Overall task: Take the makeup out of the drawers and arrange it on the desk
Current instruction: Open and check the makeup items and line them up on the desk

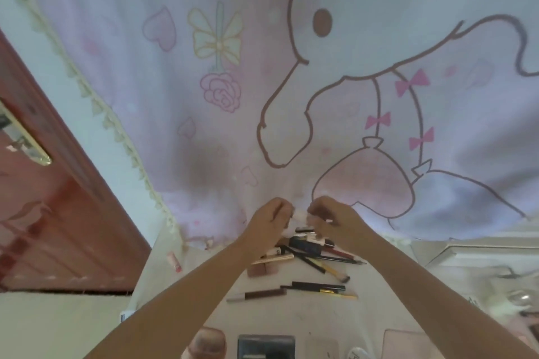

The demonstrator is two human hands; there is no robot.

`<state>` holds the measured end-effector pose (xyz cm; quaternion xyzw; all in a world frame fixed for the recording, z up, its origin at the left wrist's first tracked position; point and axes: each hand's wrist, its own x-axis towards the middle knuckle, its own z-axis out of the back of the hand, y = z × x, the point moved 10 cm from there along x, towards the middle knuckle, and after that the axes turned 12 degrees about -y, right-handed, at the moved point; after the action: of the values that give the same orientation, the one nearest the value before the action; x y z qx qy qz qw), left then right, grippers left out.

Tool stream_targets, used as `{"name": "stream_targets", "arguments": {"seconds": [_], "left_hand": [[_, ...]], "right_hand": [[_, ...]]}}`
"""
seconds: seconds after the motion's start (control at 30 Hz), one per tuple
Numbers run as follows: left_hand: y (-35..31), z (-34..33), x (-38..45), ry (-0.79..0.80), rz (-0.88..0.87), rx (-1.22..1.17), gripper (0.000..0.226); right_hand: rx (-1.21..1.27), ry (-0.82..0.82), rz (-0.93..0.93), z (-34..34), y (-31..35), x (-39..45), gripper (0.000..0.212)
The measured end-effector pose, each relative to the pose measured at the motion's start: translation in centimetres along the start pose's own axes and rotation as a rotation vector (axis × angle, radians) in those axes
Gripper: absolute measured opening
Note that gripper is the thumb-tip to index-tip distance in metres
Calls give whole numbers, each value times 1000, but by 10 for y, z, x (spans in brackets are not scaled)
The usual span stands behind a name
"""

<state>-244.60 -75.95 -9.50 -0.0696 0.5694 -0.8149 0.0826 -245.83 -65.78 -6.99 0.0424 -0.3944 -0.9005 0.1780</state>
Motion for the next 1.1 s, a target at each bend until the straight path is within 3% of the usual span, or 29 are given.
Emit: {"name": "stream_targets", "arguments": {"seconds": [0.1, 0.23, 0.3, 0.43, 0.6, 0.73, 0.83, 0.93, 1.1], "left_hand": [[-37, 16, 5, -126, -125, -6, 34], [-64, 23, -6, -200, -297, 149, 40], [-67, 24, -11, -188, -306, 171, 42], [-62, 38, -16, -257, -203, 111, 47], [-53, 53, -28, -298, -105, 86, 50], [-27, 60, -34, -314, 93, 26, 49], [-2, 58, -40, -284, 316, -87, 45], [-5, 66, -44, -273, 291, -75, 47], [-30, 89, -44, -332, 93, -3, 40]], "right_hand": [[252, -167, -165, 22, 7, 6, 22], [819, -133, -524, 9, 5, -4, 33], [750, -213, -494, 15, 8, -4, 30], [463, -402, -239, 34, 27, 0, 31], [396, -456, -91, 29, 45, -7, 33], [340, -454, 24, 19, 59, -14, 34], [168, -414, 190, 10, 76, -21, 30], [146, -340, 232, 1, 81, -19, 15], [381, -16, -65, -21, 61, -3, 32]]}}
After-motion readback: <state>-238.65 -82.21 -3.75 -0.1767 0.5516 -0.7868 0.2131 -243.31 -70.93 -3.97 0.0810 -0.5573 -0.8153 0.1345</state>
